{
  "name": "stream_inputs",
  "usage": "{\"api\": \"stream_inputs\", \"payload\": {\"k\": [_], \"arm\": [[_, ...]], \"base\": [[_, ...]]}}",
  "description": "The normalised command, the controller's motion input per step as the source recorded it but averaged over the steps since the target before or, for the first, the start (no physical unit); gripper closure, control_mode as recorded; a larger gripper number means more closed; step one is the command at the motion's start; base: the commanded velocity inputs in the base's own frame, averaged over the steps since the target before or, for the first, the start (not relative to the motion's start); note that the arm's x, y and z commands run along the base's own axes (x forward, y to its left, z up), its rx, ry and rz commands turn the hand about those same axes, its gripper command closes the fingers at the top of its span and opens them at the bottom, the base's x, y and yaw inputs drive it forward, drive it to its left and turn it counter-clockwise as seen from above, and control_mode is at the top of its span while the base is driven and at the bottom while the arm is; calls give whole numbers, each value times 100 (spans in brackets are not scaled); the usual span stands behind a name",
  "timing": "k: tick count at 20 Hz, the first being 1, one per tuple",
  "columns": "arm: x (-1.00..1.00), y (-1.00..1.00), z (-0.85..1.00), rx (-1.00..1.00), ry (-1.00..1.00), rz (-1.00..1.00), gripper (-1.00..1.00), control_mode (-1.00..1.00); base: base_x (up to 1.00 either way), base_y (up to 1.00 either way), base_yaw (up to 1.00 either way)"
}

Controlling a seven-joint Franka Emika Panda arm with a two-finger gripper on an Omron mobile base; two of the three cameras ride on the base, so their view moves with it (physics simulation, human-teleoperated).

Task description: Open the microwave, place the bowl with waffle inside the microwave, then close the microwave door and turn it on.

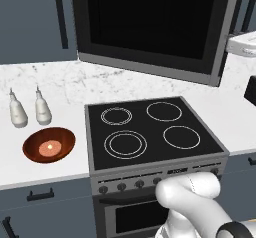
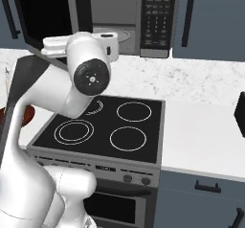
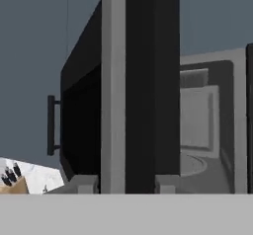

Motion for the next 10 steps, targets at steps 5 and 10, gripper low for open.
{"api": "stream_inputs", "payload": {"k": [5,10], "arm": [[-27,-97,0,30,0,8,-100,-100],[6,-92,0,32,6,11,-100,-100]], "base": [[0,0,0],[0,0,0]]}}
